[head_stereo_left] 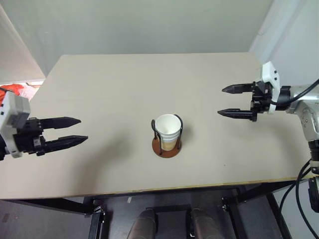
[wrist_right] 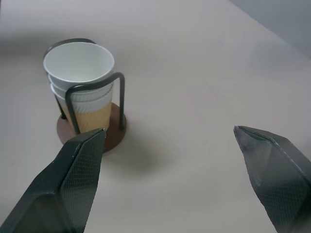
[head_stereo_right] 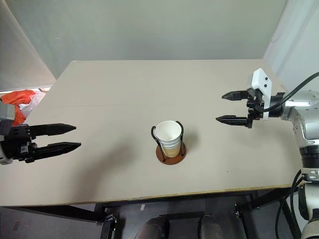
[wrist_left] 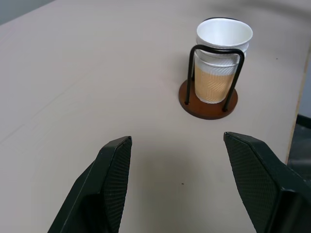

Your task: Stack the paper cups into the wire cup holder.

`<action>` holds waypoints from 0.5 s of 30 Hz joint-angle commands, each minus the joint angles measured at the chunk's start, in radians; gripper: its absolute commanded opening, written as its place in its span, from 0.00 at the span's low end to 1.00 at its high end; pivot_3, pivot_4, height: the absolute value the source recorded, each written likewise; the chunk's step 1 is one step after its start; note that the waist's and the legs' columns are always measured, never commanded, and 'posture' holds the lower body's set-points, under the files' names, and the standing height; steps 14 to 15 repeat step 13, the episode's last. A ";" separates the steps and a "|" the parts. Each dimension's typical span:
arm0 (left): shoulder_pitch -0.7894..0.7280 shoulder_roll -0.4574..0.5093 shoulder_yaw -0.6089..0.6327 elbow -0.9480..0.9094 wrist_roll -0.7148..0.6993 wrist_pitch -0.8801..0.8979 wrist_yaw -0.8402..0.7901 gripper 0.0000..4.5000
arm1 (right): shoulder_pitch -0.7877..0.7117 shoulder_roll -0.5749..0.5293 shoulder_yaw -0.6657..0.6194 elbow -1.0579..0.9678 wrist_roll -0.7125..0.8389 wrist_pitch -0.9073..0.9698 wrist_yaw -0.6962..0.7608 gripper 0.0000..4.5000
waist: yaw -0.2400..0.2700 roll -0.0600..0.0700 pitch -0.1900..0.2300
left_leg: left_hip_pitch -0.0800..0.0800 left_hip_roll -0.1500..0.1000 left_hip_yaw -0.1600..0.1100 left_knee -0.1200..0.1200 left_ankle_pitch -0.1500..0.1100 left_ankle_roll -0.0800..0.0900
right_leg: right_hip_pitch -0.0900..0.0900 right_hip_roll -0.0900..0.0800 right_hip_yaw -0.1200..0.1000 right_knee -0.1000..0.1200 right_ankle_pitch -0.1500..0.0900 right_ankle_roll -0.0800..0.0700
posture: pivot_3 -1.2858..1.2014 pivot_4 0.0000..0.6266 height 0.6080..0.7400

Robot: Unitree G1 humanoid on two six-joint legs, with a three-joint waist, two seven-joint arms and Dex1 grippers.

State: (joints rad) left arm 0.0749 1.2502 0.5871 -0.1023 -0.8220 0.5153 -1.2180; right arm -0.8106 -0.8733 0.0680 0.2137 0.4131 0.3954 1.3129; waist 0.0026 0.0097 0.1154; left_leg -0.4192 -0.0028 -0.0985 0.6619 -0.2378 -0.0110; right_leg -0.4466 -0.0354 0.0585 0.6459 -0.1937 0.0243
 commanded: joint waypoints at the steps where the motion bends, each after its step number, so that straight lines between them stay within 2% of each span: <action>1: -0.019 -0.011 0.033 -0.024 0.025 0.016 -0.007 0.73 | -0.024 -0.002 -0.015 -0.010 -0.013 0.004 0.010 1.00 | -0.001 0.000 0.000 | 0.000 0.000 0.000 0.000 0.000 0.000 | 0.000 0.000 0.000 0.000 0.000 0.000 | 0.52 0.24 1.00; 15: -0.139 -0.039 -0.047 -0.020 0.054 0.051 -0.009 0.73 | 0.013 -0.026 -0.054 -0.063 -0.014 0.027 -0.007 1.00 | 0.001 0.000 0.000 | -0.001 0.000 0.000 -0.002 -0.004 -0.002 | -0.001 0.000 0.000 -0.002 0.000 0.000 | 0.52 0.24 1.00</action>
